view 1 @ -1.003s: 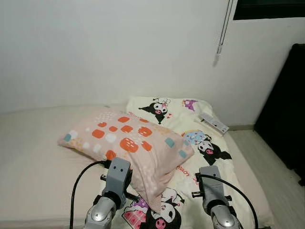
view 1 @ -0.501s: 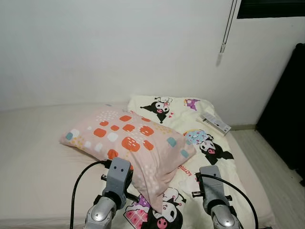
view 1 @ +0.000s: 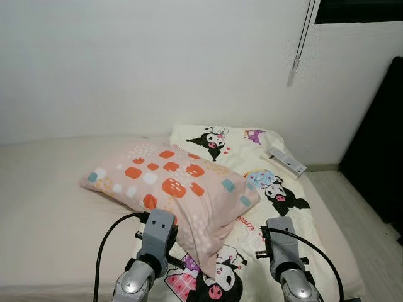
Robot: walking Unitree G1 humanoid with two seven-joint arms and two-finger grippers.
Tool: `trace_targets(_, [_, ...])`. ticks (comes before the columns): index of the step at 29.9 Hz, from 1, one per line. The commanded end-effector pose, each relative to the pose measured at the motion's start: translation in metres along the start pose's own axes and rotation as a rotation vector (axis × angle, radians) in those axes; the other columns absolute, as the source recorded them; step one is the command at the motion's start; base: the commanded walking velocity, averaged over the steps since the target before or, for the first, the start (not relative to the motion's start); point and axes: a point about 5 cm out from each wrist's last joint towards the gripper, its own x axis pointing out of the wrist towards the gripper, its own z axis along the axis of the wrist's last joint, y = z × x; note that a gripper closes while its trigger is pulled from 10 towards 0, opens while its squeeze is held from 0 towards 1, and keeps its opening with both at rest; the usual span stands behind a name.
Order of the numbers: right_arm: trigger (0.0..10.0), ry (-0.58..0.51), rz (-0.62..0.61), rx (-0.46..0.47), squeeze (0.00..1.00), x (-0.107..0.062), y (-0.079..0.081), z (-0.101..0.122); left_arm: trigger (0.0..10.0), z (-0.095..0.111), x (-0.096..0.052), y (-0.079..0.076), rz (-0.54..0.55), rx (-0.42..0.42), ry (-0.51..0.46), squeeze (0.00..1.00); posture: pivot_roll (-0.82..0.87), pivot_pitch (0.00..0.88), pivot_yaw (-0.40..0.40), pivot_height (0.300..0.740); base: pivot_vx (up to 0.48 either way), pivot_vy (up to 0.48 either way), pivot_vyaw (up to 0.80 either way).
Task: Clean up the room
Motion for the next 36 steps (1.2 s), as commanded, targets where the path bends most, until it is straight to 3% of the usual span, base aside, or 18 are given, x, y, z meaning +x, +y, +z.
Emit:
trace_targets(1, [10.0,0.012,0.006,0.001,0.0,-0.001,0.003,-0.002,10.0,-0.004,-0.003,0.002,0.001,0.003,0.011,0.0,-0.04,0.06,0.039,0.642,0.0,0.0,0.0])
trace_targets(24, [10.0,0.014,-0.004,0.016,0.0,-0.002,0.005,-0.002,10.0,0.004,-0.001,-0.003,-0.051,0.017,-0.014,0.0,-0.03,0.08,0.051,0.627,0.0,0.0,0.0])
trace_targets(36, [10.0,-0.014,-0.002,0.018,0.0,0.004,0.004,0.007,10.0,0.01,-0.003,-0.002,-0.12,0.067,-0.034,0.0,-0.01,0.134,0.063,0.574,0.0,0.0,0.0])
